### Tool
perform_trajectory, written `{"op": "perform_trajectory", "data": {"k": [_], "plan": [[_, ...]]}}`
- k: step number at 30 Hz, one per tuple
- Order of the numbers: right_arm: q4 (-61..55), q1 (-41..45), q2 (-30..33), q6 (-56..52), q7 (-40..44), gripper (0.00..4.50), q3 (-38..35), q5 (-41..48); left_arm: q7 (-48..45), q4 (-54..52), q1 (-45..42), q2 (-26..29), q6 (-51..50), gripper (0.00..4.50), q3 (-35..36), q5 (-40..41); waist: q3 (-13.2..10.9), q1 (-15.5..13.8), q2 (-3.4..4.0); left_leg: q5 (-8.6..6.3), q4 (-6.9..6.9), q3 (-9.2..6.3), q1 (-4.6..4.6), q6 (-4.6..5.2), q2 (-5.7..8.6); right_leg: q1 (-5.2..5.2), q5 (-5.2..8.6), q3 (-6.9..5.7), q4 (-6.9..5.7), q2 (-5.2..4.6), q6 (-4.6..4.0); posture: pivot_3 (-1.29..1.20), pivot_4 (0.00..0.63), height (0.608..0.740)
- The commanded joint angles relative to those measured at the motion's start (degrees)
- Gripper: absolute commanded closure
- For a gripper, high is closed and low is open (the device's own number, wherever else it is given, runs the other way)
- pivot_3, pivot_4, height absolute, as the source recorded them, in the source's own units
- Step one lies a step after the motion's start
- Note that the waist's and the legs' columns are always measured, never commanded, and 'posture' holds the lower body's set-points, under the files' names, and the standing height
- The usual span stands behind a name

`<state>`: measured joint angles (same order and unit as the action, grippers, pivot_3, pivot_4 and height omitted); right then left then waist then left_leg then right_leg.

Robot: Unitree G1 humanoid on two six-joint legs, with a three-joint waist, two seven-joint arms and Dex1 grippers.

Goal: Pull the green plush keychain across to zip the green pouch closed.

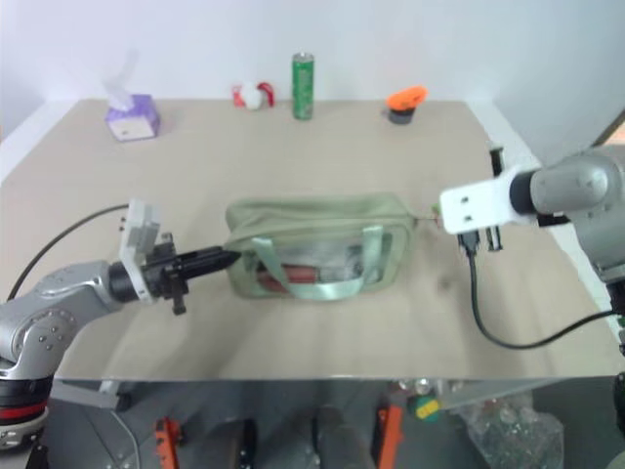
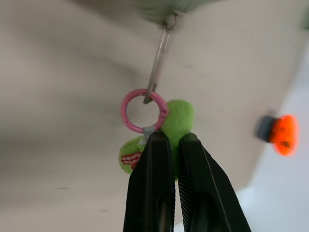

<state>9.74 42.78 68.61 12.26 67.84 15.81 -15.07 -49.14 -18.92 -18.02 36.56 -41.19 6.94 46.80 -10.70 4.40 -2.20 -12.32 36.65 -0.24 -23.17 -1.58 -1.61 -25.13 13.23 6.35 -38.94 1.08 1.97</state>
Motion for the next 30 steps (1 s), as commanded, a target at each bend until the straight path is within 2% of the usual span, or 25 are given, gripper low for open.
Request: {"op": "perform_trajectory", "data": {"k": [1, 5, 10, 14, 20, 22, 26, 30], "plan": [[-4.99, -4.93, -1.31, -3.45, 0.75, 4.43, 0.07, -1.51, 0.82, 0.57, 0.32, 0.53, -0.09, 4.5, 1.76, -0.11, 0.01, -0.01, 0.01, 0.0, 0.0, -0.02, 0.01, 0.0, 0.01, 0.01, 0.0, -0.01, -0.03, 0.0, 0.0, 0.0, 0.15, 0.74], [-9.06, -9.54, -4.84, -2.92, 2.23, 4.43, 1.88, -0.78, 1.12, 0.01, 0.46, 0.46, -0.65, 4.5, 1.78, 0.37, 0.01, -0.01, 0.01, 0.01, 0.05, -0.1, 0.18, -0.01, -0.03, 0.16, -0.02, -0.05, -0.05, 0.07, -0.01, 0.0, 0.15, 0.74], [-7.65, -8.19, -9.84, -2.54, 1.33, 4.43, 3.31, -2.19, 1.88, -0.44, 0.53, 0.62, -1.24, 4.5, 1.96, 1.0, 0.04, 0.12, -0.06, 0.02, 0.1, -0.07, 0.27, -0.03, -0.03, 0.24, -0.04, -0.04, -0.07, 0.07, -0.01, 0.0, 0.15, 0.74], [-6.23, -7.34, -11.32, -3.23, 1.91, 4.43, 2.03, -1.33, 2.8, -0.78, 0.71, 0.61, -1.76, 4.5, 2.39, 1.5, 0.04, 0.14, -0.06, 0.02, 0.08, -0.09, 0.42, -0.03, -0.04, 0.4, -0.04, -0.04, -0.07, 0.1, -0.03, 0.0, 0.15, 0.74], [-3.4, -2.16, -14.79, -17.79, 4.66, 2.52, -7.14, 12.47, 4.49, -0.16, 0.75, 0.7, -1.75, 4.5, 3.61, 1.4, 0.0, 0.31, -0.07, 0.02, 0.04, -0.1, 0.74, -0.02, -0.05, 0.74, -0.02, -0.02, -0.06, 0.14, -0.07, 0.0, 0.15, 0.74], [-2.54, -1.23, -13.87, -20.68, 5.21, 1.73, -9.19, 14.44, 4.77, 0.06, 0.65, 0.57, -1.74, 3.73, 3.89, 1.43, -0.01, 0.33, -0.07, 0.02, 0.04, -0.11, 0.74, -0.02, -0.06, 0.74, -0.03, -0.02, -0.06, 0.15, -0.08, 0.0, 0.15, 0.74], [-2.41, -3.04, -9.62, -27.13, 11.31, 0.49, -12.16, 19.83, 5.0, 0.26, 0.36, 0.51, -1.88, 2.48, 4.37, 1.76, -0.02, 0.04, -0.08, 0.0, 0.0, -0.14, 0.69, -0.01, -0.03, 0.74, 0.05, -0.03, -0.03, 0.13, -0.05, 0.0, 0.15, 0.74], [-0.13, -3.64, -6.3, -31.21, 15.39, 0.47, -15.47, 24.69, 4.92, 0.18, 0.07, 0.54, -2.49, 1.08, 5.6, 3.26, -0.03, -0.11, -0.08, -0.04, -0.03, -0.12, 0.63, 0.02, 0.04, 0.73, 0.15, -0.05, 0.01, 0.02, 0.02, 0.0, 0.15, 0.74]]}}
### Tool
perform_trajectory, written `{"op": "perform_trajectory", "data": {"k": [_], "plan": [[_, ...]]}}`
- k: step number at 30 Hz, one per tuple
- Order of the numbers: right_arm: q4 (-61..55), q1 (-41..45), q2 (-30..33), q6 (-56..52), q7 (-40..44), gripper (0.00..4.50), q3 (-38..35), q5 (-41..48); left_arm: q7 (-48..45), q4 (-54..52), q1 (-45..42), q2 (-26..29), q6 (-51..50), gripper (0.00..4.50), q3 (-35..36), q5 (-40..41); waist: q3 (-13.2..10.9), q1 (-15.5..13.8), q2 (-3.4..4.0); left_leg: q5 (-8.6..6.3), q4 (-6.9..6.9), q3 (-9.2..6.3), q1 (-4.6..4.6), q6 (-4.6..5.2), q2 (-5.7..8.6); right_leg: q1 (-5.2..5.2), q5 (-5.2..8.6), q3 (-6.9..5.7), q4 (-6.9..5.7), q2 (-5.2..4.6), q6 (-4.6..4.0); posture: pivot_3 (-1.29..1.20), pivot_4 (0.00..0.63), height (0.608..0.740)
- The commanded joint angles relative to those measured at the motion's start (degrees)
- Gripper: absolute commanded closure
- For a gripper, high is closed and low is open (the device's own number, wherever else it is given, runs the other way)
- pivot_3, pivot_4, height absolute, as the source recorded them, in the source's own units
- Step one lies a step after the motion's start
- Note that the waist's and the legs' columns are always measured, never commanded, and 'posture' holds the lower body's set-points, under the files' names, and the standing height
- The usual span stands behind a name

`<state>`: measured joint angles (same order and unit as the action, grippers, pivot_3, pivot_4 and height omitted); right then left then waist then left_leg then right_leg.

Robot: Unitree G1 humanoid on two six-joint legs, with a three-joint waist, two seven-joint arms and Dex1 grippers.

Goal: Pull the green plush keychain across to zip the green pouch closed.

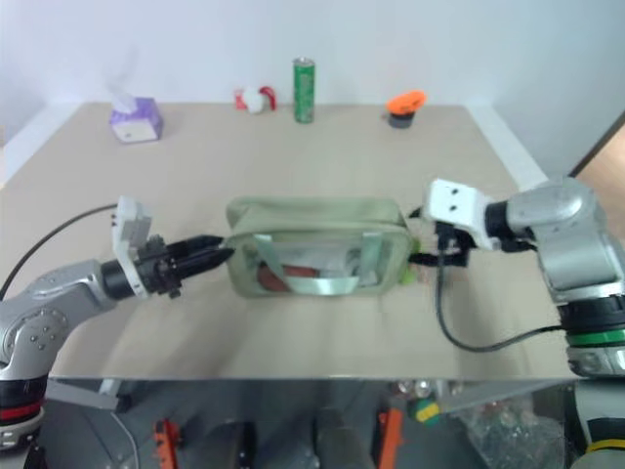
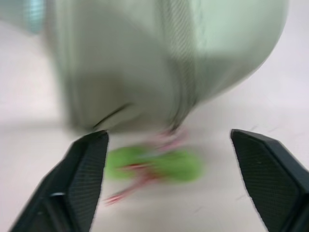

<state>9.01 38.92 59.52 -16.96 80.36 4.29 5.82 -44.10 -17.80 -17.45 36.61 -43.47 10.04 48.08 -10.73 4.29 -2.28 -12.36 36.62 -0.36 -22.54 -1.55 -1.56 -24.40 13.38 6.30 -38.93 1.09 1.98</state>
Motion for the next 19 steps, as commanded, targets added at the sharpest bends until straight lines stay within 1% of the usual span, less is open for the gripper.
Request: {"op": "perform_trajectory", "data": {"k": [1, 3, 6, 8, 10, 14, 17, 19], "plan": [[0.91, 0.15, 3.28, -2.57, 3.51, 0.47, -4.92, 5.04, -0.24, -1.12, -0.38, 0.54, -0.45, 0.75, 3.1, 2.68, -0.01, 0.01, 0.0, -0.01, 0.0, 0.01, 0.0, 0.0, 0.03, 0.0, 0.01, 0.01, 0.0, -0.03, 0.02, 0.0, 0.15, 0.74], [2.88, 1.13, 4.12, -4.46, 4.08, 0.47, -7.0, 7.25, 0.11, -1.73, 0.13, 1.03, -0.99, 0.04, 4.91, 4.09, -0.01, 0.15, -0.01, -0.01, 0.0, 0.01, -0.01, 0.0, 0.03, 0.0, 0.02, 0.01, 0.0, -0.05, 0.04, 0.0, 0.15, 0.74], [4.98, 2.39, 4.93, -6.88, 4.01, 0.47, -9.33, 9.69, 0.89, -2.56, 1.82, 2.41, -1.09, 0.02, 8.07, 4.83, -0.02, 0.32, 0.0, -0.02, 0.0, 0.03, 0.02, 0.0, 0.02, 0.0, 0.02, 0.01, 0.0, -0.03, 0.03, 0.0, 0.15, 0.74], [5.48, 2.85, 5.11, -9.67, 3.69, 0.47, -11.07, 11.95, 0.27, -2.97, 3.96, 3.79, -0.67, 0.02, 11.51, 5.59, -0.02, 0.55, 0.01, -0.02, -0.01, 0.03, 0.05, 0.0, 0.0, -0.01, 0.03, 0.01, -0.01, -0.01, 0.01, 0.0, 0.15, 0.74], [3.83, 2.19, 4.65, -14.02, 3.13, 0.47, -13.53, 15.58, -0.4, -2.62, 5.85, 5.36, -0.58, 0.02, 15.64, 7.07, -0.03, 0.58, 0.0, -0.02, -0.02, 0.02, 0.05, 0.0, -0.02, -0.01, 0.04, 0.01, -0.02, 0.01, -0.03, 0.0, 0.15, 0.74], [-2.5, 0.4, 1.81, -23.93, -0.04, 0.47, -18.07, 24.04, 0.77, -0.64, 6.86, 6.73, -0.3, 0.02, 20.63, 7.99, -0.04, 0.37, -0.02, -0.02, -0.03, -0.01, 0.04, -0.01, -0.01, -0.01, 0.07, -0.03, -0.02, 0.0, -0.06, 0.0, 0.15, 0.74], [-6.55, -2.23, -0.07, -26.61, -2.96, 0.47, -19.13, 26.48, 1.11, 0.58, 6.81, 6.47, -0.33, 0.02, 22.41, 8.85, -0.04, 0.33, -0.03, -0.04, -0.01, -0.01, 0.03, -0.04, 0.0, 0.0, 0.07, -0.02, -0.01, -0.01, -0.05, 0.0, 0.15, 0.74], [-7.91, -4.46, -0.65, -26.61, -4.56, 0.47, -18.77, 26.43, 0.74, 1.39, 7.71, 6.51, -0.04, 0.02, 21.23, 7.34, -0.04, 0.27, -0.03, -0.04, 0.01, 0.0, 0.01, -0.04, 0.01, 0.01, 0.07, -0.02, 0.0, -0.03, -0.04, 0.0, 0.15, 0.74]]}}
